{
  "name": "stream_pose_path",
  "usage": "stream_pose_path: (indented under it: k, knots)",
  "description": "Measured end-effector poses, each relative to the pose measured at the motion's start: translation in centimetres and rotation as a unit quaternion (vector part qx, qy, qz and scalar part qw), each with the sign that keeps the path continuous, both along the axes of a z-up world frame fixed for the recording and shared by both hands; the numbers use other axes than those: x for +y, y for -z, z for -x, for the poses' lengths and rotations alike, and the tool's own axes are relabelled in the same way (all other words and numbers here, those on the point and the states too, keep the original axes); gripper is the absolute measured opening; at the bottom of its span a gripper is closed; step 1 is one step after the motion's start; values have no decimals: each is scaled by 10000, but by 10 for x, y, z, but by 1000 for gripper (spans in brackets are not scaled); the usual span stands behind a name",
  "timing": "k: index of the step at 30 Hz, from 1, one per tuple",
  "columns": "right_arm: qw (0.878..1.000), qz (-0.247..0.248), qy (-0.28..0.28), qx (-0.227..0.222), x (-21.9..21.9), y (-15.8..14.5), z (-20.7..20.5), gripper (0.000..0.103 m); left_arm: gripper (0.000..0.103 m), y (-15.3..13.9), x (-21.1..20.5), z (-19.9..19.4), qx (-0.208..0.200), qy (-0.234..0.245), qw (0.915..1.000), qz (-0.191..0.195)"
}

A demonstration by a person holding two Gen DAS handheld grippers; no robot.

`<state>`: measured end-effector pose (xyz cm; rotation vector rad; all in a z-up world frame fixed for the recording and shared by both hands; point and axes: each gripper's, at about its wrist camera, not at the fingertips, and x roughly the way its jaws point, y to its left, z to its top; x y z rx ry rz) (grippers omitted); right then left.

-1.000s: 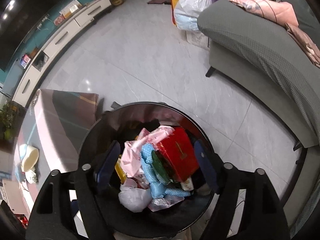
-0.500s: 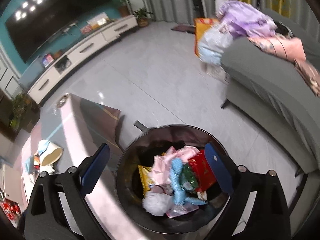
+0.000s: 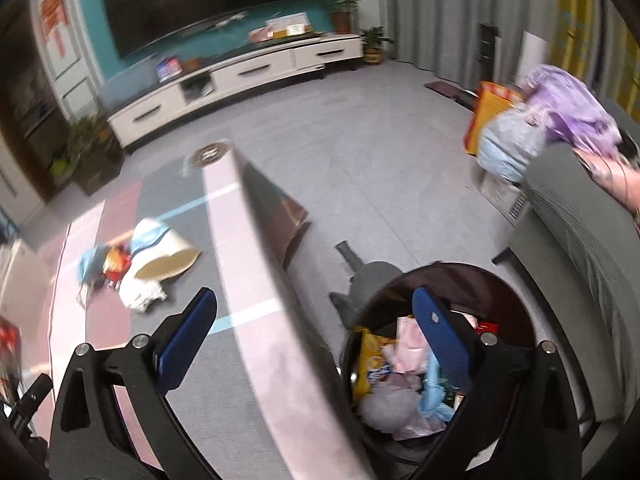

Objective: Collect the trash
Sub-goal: 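Move both open tools away from the bin back toward the rug, then grasp the blue face mask with the left tool while the right tool grasps the paper cup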

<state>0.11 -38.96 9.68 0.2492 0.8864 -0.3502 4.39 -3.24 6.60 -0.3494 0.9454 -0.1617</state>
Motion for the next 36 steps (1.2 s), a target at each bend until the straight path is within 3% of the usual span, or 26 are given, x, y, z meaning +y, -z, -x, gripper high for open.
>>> stream_pose_path:
  k: [6,11,16,19,28,36]
  knots:
    - [9982,-288,-511,85,41,18,-23,96,100,23,49,5,234,-485,9985,84]
    - [9939,-598,-897,229,73,35,-39,96,100,22,62,1,100,-525,9985,120]
    - [9910,-403,-1164,525,99,48,-60,96,100,16,61,-16,9,-428,9986,311]
    - [9882,-253,-1401,570,109,47,-78,96,100,11,53,-37,-75,-253,9993,279]
    - [9803,-502,-1761,743,114,51,-167,96,99,10,19,-132,-51,46,9986,515]
    - [9703,-829,-1920,1218,109,88,-223,78,96,30,-16,-198,34,346,9991,243]
